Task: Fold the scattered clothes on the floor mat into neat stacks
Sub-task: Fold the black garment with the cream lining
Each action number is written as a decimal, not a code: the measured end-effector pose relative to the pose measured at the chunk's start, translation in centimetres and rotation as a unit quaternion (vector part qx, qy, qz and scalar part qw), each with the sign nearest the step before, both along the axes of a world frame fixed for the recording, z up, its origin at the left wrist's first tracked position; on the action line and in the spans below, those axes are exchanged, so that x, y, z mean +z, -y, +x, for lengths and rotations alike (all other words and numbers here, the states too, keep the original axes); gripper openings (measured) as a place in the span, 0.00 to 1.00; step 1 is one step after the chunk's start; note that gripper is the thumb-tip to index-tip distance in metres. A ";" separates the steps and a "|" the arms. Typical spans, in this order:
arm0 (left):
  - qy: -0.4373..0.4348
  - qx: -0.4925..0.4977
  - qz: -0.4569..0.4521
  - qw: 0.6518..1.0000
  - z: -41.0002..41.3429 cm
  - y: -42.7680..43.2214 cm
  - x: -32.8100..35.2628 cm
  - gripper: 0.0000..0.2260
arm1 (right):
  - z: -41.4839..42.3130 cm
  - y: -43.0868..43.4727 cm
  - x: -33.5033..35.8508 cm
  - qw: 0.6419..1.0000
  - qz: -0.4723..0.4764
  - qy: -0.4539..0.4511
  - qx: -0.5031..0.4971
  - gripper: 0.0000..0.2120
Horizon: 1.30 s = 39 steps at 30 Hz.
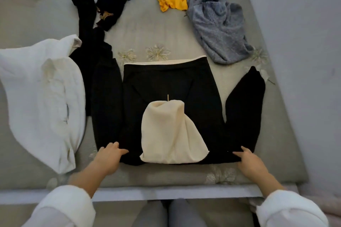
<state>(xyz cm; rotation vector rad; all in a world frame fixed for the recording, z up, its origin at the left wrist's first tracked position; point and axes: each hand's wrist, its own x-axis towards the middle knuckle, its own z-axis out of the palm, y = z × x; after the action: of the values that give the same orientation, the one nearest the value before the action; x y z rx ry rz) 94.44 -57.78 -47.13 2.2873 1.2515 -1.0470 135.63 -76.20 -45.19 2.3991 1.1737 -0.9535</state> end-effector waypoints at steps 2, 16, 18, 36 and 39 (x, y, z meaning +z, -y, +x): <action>-0.024 0.034 -0.098 0.994 0.1 0.3 -0.7 0.26 | -0.2 0.3 -0.5 0.997 -0.070 -0.018 -0.008 0.22; 0.366 0.516 -0.074 0.771 10.1 -1.0 -7.2 0.36 | -9.2 -11.4 -9.1 0.951 0.096 -0.185 -0.227 0.34; 0.423 0.510 -0.058 0.747 11.1 -1.3 -7.6 0.28 | -9.2 -12.5 -10.0 0.940 0.139 -0.191 -0.245 0.14; 0.357 0.575 0.182 0.713 13.6 -22.4 -11.4 0.26 | 3.9 -31.3 -13.4 0.919 0.274 -0.143 -0.246 0.30; 0.353 0.689 0.121 0.621 13.6 -26.3 -13.0 0.33 | 5.1 -34.1 -14.5 0.898 0.296 -0.131 -0.299 0.37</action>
<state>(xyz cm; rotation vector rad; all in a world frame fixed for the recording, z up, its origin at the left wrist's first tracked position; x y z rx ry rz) 108.00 -31.51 -60.16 0.8678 2.0418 0.5582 140.70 -42.10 -59.72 3.3326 0.8982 -1.2651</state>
